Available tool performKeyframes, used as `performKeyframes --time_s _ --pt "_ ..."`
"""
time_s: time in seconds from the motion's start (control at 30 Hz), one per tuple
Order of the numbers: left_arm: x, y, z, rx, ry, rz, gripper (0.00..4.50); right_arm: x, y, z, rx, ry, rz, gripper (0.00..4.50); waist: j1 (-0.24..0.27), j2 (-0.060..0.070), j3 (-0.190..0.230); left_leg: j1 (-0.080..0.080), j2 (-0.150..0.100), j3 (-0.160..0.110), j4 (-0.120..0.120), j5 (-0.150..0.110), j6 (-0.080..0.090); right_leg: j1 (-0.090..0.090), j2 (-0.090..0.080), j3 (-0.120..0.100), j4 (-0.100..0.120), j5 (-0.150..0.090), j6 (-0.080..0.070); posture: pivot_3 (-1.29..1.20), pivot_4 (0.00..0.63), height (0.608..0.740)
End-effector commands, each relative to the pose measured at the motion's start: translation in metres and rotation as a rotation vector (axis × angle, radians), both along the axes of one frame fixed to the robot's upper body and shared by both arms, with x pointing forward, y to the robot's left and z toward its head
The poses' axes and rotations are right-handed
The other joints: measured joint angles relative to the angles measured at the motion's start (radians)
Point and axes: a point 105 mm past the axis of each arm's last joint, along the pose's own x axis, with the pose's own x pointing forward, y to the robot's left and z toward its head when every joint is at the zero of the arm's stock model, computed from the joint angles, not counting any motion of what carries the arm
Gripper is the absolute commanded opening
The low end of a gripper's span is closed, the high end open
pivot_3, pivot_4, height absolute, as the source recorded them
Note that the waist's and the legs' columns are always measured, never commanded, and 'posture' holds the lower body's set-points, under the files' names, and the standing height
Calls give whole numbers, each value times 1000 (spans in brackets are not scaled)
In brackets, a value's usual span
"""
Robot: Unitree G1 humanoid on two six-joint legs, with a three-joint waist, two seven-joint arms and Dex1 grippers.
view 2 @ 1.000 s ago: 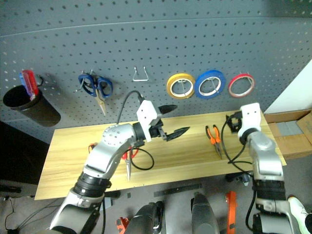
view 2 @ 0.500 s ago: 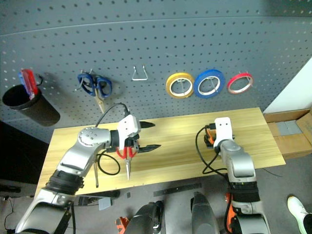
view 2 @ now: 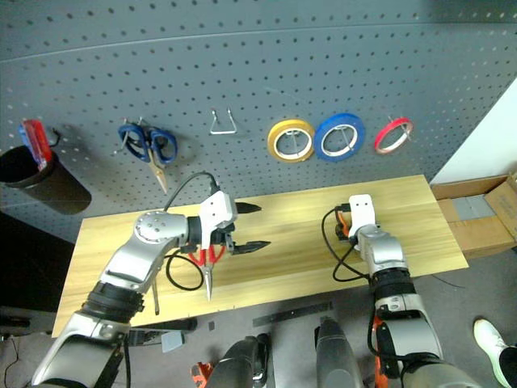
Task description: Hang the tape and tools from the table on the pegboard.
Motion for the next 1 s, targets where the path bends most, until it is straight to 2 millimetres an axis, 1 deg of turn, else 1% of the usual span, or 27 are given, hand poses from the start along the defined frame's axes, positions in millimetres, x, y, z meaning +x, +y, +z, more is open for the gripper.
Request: performKeyframes --time_s 0.03,0.1,0.13,0.2,0.27,0.33,0.5,0.53,0.6,0.63,0.7,0.77,0.8,0.9,0.93,1.0 --pt "-2 -4 8 -12 -38 -10 4500 4 -5 -1 -31 1 0 4156 0 0 0 0 0 0 0 0 0 0 0 0 0 0 0 -165 288 740" --pt "-2 -4 8 -13 -39 -9 4500 4 -6 -4 -39 17 2 4156 0 0 0 0 0 0 0 0 0 0 0 0 0 0 0 -167 287 740" --pt "-2 -4 8 -15 -40 -7 4500 4 -5 -5 -42 21 9 3987 0 0 0 0 1 0 0 0 0 0 0 0 0 0 0 -169 286 740" --pt "-2 -4 8 -17 -41 -5 4500 5 -4 -5 -46 23 18 3563 0 0 0 0 2 0 0 0 0 0 1 0 0 1 -1 -171 285 740" --pt "-1 -5 8 -24 -40 -1 4500 6 -2 -6 -52 26 24 2851 -1 0 0 0 4 1 0 0 0 0 3 0 0 1 -1 -174 284 740" --pt "-2 -5 7 -29 -37 1 4500 6 0 -7 -59 26 30 2360 -1 0 0 0 5 2 1 0 0 0 4 0 0 2 -2 -176 284 740" --pt "-4 1 5 -50 -14 31 4500 7 4 0 -43 -8 26 2333 -1 0 0 1 8 5 1 0 -1 0 5 0 0 2 -3 -178 284 740" --pt "-4 5 5 -66 -4 48 4500 8 7 8 -40 -40 29 2332 -1 0 0 1 9 5 1 0 -1 0 6 0 0 2 -3 -176 284 740" --pt "-8 15 6 -100 17 88 4500 6 16 33 -23 -129 50 2331 -1 0 0 1 9 5 0 0 -1 -1 6 0 0 2 -3 -171 285 740" --pt "-9 19 7 -115 25 108 4500 2 21 44 -10 -164 61 2327 -2 0 0 0 10 5 0 0 -1 -3 6 0 0 3 -3 -169 285 740" --pt "-13 30 9 -155 49 154 4500 -14 34 67 21 -235 90 2326 -4 0 0 -1 10 6 0 0 -1 -5 6 0 0 3 -3 -163 287 740" --pt "-18 40 11 -200 76 198 4500 -35 45 83 41 -283 122 2325 -3 0 0 -4 11 6 0 0 -2 -8 6 0 1 3 -3 -161 289 740" --pt "-21 47 11 -216 98 222 4500 -50 55 92 54 -305 150 2324 -2 0 0 -4 11 6 0 0 -2 -9 6 0 1 3 -4 -161 289 740" --pt "-28 67 12 -262 139 315 4500 -90 83 109 114 -336 214 2321 -1 0 0 -4 12 6 0 0 -2 -10 7 0 3 3 -4 -164 293 740" --pt "-29 72 14 -273 133 336 4500 -99 92 114 126 -349 238 2312 -1 0 0 -4 12 6 0 -1 -2 -10 7 0 3 3 -4 -164 293 740" --pt "-31 79 19 -298 110 363 4500 -110 109 127 141 -385 294 2305 1 0 0 -4 12 7 0 -1 -2 -11 7 0 3 4 -5 -156 295 740"
